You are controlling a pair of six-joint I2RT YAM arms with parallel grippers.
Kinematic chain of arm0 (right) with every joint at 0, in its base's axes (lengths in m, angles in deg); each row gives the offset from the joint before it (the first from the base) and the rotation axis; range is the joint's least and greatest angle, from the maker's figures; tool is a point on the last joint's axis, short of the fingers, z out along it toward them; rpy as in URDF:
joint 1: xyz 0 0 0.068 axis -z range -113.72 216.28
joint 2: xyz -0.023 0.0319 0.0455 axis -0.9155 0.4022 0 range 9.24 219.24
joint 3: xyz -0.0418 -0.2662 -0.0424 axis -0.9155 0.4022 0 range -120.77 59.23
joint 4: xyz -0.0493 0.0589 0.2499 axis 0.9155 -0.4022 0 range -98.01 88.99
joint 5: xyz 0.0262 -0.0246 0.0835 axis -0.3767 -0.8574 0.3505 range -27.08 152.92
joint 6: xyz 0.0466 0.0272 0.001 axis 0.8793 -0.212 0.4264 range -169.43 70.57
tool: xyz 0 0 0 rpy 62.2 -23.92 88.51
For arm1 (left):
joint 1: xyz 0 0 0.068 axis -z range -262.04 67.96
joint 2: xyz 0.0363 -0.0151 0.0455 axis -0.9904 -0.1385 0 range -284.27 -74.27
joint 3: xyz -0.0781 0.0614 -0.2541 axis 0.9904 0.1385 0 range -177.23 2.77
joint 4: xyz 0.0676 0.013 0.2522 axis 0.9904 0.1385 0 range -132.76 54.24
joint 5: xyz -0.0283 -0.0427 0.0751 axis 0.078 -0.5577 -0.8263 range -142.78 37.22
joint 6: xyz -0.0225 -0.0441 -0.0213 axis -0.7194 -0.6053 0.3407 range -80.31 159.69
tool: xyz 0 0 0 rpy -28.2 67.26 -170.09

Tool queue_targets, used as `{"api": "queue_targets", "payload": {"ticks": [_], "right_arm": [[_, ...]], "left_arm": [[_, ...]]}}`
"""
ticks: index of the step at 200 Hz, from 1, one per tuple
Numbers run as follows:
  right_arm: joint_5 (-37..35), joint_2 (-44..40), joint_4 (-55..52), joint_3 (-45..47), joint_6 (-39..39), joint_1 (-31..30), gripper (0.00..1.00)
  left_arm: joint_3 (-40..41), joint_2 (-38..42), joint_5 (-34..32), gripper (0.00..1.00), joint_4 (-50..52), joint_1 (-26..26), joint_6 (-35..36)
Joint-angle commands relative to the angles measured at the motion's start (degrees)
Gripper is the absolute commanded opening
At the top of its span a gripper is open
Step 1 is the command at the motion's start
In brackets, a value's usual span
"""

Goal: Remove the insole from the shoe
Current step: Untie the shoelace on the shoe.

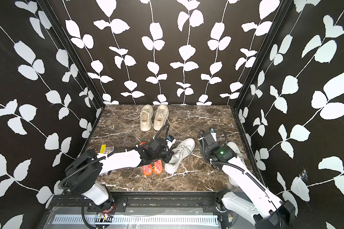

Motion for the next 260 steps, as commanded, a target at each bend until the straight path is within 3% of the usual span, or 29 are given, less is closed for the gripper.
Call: {"api": "queue_targets", "payload": {"ticks": [1,43,95,191,260], "right_arm": [[7.52,4.89,6.17,-0.91,-3.58,-3.19,0.65],[11.94,10.77,11.71,-1.32,-3.95,-7.43,0.63],[12.27,17.24,12.37,-2.77,-3.99,-9.18,0.6],[5.42,19.61,11.79,-3.33,-2.44,-9.4,0.42],[4.72,21.76,14.33,-2.28,-2.47,-9.5,0.45]], "left_arm": [[-1.54,-0.33,2.28,0.0,-2.68,0.85,-0.55],[-0.7,0.15,2.21,0.0,-3.45,1.23,-1.26],[0.03,0.29,3.13,0.0,-5.19,1.23,-2.12],[1.45,0.38,4.13,0.0,-5.78,1.32,-2.41],[1.93,1.03,4.81,0.0,-6.05,1.32,-1.96]]}}
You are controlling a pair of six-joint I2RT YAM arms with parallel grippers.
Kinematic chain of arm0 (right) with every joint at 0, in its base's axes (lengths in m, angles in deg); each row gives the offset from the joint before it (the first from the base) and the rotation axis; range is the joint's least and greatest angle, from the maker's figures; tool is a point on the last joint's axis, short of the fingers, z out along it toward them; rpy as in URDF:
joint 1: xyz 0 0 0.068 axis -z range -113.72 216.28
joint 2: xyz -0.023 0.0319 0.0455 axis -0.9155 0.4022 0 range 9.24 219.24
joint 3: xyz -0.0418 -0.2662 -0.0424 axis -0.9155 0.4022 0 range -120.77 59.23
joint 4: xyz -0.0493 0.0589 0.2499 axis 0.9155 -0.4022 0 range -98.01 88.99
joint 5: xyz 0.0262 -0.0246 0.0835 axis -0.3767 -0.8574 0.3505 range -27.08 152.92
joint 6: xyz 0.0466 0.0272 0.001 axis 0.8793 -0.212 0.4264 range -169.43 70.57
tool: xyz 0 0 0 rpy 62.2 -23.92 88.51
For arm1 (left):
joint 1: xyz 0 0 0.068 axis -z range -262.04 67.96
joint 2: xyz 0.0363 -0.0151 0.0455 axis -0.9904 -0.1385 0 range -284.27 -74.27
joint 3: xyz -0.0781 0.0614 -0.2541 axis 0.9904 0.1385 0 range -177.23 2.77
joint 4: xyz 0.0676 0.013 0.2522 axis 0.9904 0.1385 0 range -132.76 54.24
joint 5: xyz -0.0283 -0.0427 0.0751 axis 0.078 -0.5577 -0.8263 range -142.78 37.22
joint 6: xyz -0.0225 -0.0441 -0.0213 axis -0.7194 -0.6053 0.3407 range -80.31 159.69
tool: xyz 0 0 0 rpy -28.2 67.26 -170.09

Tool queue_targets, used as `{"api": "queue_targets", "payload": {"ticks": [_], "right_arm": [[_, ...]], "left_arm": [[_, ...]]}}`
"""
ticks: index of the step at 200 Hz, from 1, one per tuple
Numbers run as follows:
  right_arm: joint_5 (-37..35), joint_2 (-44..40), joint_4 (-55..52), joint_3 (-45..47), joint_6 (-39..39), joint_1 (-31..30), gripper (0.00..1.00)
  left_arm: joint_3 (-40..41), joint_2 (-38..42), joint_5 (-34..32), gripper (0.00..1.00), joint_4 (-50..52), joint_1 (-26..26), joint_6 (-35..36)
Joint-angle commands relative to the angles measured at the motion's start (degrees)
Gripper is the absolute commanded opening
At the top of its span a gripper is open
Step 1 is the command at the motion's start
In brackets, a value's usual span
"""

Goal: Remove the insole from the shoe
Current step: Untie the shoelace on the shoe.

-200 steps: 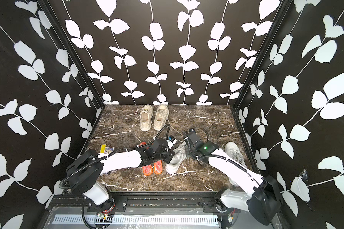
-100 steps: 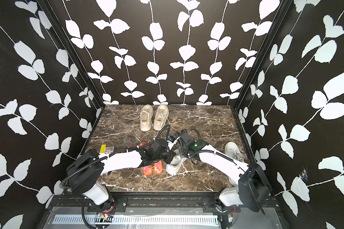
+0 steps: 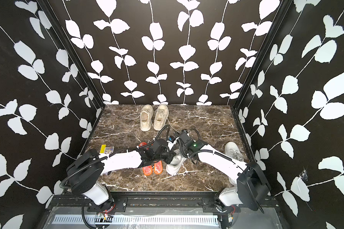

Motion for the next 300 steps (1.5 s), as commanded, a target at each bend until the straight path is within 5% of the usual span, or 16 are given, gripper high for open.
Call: {"api": "queue_targets", "payload": {"ticks": [1,110,172,300], "right_arm": [[-2.04,0.91,2.16,-0.26,0.49,-0.33,0.45],[-12.07,1.0,17.96,5.28,1.81,-0.29,0.44],[-11.63,-1.61,21.08,7.0,2.91,-0.21,0.47],[-9.77,7.69,23.65,0.17,4.14,5.92,0.79]], "left_arm": [[0.97,1.58,2.51,0.0,-2.57,0.62,-0.35],[1.23,2.26,3.94,0.0,-3.16,1.19,-0.57],[0.74,1.65,4.34,0.0,-3.38,1.67,-0.68],[1.29,4.11,4.03,0.0,-2.54,2.59,-0.8]]}}
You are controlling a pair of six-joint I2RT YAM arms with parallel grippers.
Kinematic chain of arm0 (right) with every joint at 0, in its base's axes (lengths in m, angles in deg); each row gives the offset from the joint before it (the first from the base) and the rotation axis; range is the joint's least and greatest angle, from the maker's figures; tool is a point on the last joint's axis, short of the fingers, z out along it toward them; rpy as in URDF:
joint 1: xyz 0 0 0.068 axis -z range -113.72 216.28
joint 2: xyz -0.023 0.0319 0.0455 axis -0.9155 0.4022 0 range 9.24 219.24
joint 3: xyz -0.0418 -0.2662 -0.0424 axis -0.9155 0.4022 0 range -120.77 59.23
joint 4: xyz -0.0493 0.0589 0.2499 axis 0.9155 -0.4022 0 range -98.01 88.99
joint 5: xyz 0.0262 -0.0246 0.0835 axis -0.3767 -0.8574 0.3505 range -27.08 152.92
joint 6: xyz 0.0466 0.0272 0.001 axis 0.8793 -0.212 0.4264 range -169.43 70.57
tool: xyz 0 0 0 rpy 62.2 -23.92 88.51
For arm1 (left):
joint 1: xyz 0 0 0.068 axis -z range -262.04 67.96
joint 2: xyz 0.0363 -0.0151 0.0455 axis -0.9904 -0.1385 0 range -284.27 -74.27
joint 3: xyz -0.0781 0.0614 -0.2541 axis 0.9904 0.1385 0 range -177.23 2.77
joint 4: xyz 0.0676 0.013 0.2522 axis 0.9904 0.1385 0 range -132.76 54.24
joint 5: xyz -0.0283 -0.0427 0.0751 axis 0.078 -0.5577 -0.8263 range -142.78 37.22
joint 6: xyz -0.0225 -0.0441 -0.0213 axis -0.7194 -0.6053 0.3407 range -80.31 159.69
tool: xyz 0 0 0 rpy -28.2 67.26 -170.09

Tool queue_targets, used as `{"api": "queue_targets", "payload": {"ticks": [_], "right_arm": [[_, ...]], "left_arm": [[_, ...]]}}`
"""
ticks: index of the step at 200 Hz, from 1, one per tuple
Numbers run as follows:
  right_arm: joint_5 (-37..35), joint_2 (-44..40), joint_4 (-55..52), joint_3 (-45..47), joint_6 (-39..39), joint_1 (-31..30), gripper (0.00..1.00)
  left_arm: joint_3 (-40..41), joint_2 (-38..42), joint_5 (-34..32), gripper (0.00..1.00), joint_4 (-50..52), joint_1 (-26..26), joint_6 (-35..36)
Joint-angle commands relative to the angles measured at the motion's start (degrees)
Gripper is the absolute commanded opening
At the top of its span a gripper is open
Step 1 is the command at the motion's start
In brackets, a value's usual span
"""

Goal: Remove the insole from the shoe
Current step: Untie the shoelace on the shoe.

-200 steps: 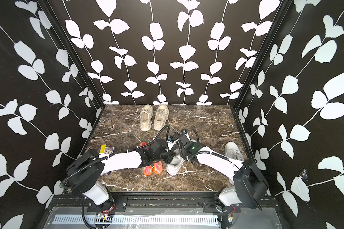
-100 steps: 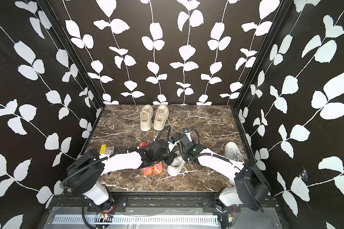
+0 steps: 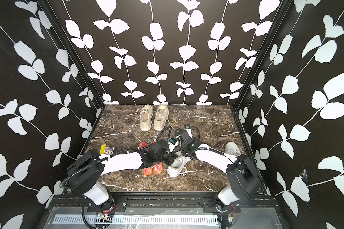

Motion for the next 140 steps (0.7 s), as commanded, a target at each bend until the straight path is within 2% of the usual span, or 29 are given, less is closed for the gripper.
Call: {"api": "queue_targets", "payload": {"ticks": [1,68,140], "right_arm": [[-0.17,1.22,2.98,-2.67,1.67,1.67,0.79],[2.15,7.07,-2.83,-12.55,3.32,8.2,0.85],[2.69,8.28,-12.2,-23.65,1.42,13.06,0.91]], "left_arm": [[0.84,4.02,2.33,0.0,-1.6,0.78,-0.29],[2.13,6.16,0.49,0.0,-0.82,0.87,-0.27],[3.24,6.92,-0.6,0.0,-1.41,0.88,-0.91]]}}
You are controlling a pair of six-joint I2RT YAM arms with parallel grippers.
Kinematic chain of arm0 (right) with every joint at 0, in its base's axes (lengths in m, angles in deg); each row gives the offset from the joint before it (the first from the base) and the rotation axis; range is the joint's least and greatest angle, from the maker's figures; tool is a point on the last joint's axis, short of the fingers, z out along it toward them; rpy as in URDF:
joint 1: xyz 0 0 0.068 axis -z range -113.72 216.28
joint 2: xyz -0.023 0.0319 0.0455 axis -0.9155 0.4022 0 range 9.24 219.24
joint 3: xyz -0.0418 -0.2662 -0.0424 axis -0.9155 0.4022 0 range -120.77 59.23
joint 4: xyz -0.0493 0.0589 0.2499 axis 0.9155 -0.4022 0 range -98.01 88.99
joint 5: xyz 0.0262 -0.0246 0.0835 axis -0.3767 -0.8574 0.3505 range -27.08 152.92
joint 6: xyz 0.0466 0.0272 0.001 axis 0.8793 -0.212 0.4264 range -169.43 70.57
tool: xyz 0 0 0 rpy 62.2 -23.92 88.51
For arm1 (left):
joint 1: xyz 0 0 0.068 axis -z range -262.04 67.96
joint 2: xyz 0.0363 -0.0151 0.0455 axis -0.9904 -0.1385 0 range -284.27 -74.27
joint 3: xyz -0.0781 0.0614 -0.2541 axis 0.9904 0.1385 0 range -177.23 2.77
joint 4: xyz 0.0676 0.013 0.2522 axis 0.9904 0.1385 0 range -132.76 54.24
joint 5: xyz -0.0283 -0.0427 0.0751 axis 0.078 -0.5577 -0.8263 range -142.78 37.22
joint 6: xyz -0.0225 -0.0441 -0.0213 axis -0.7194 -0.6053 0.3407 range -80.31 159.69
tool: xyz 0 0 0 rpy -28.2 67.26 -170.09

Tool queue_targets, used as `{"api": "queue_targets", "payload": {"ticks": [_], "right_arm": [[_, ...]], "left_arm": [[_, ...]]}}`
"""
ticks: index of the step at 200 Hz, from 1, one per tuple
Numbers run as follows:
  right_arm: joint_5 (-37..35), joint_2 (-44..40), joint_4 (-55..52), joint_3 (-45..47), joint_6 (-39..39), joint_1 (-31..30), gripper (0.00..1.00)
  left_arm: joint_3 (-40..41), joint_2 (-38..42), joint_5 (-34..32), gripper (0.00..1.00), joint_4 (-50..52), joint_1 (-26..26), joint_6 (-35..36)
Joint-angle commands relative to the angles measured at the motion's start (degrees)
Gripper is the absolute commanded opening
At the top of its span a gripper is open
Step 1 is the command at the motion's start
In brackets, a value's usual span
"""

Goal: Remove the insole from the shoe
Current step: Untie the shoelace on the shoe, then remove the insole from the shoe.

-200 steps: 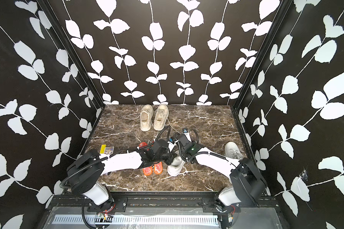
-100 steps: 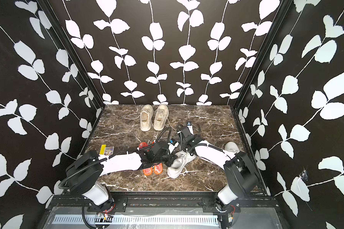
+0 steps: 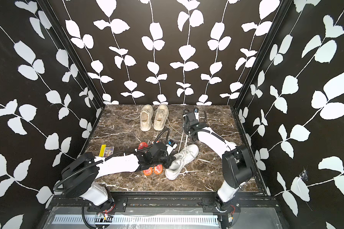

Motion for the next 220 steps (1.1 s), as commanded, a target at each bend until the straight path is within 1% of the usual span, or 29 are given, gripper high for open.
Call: {"api": "queue_targets", "payload": {"ticks": [1,16,42,52,58,74,82,107,131,144,155,169,183,196,206,220], "right_arm": [[-0.51,-0.36,-3.7,-2.87,-0.4,0.89,0.92],[0.03,-1.13,-3.79,-2.75,-2.21,0.93,0.95],[-0.95,-2.29,-7.72,-3.21,-2.98,1.12,0.99],[0.39,-2.87,-8.29,-2.2,-3.26,1.12,0.98],[1.82,-5.68,-8.03,-1.42,-3.27,1.1,0.98],[7.69,-10.71,-6.39,4.66,-2.31,0.73,0.96],[9.31,-13.1,-6.47,6.91,-1.56,-0.05,0.95],[8.12,-19.95,-9.75,13.14,0.96,-4.13,0.93],[9.66,-26.09,-10.38,19.36,4.17,-7.23,0.89],[10.41,-28.1,-10.26,22.01,5.3,-9.26,0.87],[12.32,-29.33,-9.32,23.94,5.96,-10.97,0.86],[15.79,-30.24,-6.87,26.39,7.46,-12.09,0.82],[18.53,-30.58,-3.48,28.49,9.13,-13.49,0.78],[18.61,-29.92,-2.42,29.04,9.9,-14.64,0.76],[18.46,-28.85,-2.66,28.74,10.04,-15.04,0.74],[17.46,-27.55,-3.41,28.32,10.17,-15.14,0.68]], "left_arm": [[0.11,3.36,-0.17,0.0,-2.81,0.46,-0.82],[0.28,3.56,-0.51,0.0,-2.84,0.46,-0.84],[0.37,3.65,-1.07,0.0,-2.83,0.43,-0.86],[0.14,3.67,-1.62,0.0,-2.52,0.41,-1.11],[-0.15,3.54,-2.43,0.0,-2.13,0.41,-1.38],[-1.14,3.02,-5.63,0.0,-1.09,0.41,-3.04],[-1.62,2.65,-7.31,0.0,-1.44,0.43,-4.23],[-4.17,1.48,-9.67,0.0,-1.25,0.41,-7.52],[-5.53,0.27,-13.22,0.0,-0.85,0.41,-10.17],[-6.35,-0.63,-15.07,0.0,-0.1,0.41,-12.01],[-6.94,-1.69,-14.73,0.0,-1.01,0.41,-13.49],[-8.06,-3.91,-10.48,0.0,-4.05,0.41,-14.15],[-10.28,-5.99,-7.95,0.0,-3.48,0.63,-15.67],[-10.83,-6.79,-7.32,0.0,-3.72,0.8,-16.74],[-9.94,-6.41,-8.14,0.0,-4.7,1.08,-17.31],[-8.24,-5.17,-9.32,0.08,-6.2,1.31,-17.3]]}}
